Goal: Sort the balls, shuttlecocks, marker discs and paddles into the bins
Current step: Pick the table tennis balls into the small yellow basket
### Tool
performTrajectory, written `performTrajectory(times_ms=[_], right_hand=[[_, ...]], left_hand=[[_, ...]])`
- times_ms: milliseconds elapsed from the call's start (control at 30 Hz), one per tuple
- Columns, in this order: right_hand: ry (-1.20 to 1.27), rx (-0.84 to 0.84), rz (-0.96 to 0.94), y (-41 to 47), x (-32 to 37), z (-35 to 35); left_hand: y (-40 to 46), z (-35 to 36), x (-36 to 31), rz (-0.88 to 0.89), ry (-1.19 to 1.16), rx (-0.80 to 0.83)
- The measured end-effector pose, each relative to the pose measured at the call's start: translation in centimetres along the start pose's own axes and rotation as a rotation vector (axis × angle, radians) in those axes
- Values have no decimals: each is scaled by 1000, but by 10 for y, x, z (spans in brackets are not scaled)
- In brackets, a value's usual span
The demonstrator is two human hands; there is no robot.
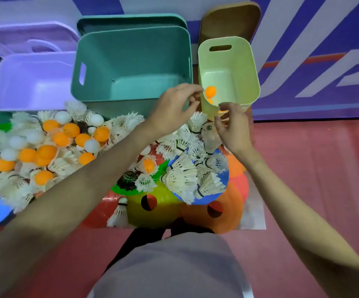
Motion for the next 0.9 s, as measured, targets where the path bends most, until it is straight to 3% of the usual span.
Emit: performTrajectory(times_ms=[300, 467, 633, 767, 900], right_hand=[[-35, 408, -209, -65, 83, 85], [-207, 628, -147, -71, 106, 143], [-283, 624, 64, -66, 108, 166], [-243, 629, 165, -63, 103, 171], [-190, 657, 258, -62, 99, 172]], left_hand=[[-131, -16, 74, -182, 48, -26], [-161, -20, 96, -200, 83, -29], [-169, -16, 104, -194, 84, 17], [-163, -13, 98, -90, 162, 42], [-148, -2, 99, -51, 236, 185]])
Point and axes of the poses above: each hand's wrist, its own y-axis towards the middle knuckle, its own z-axis out of the palm, x = y × z, the point moved 7 cm from there along y, towards the middle knuckle, and after that the axes turned 9 degrees about x, right-handed, at the moved point
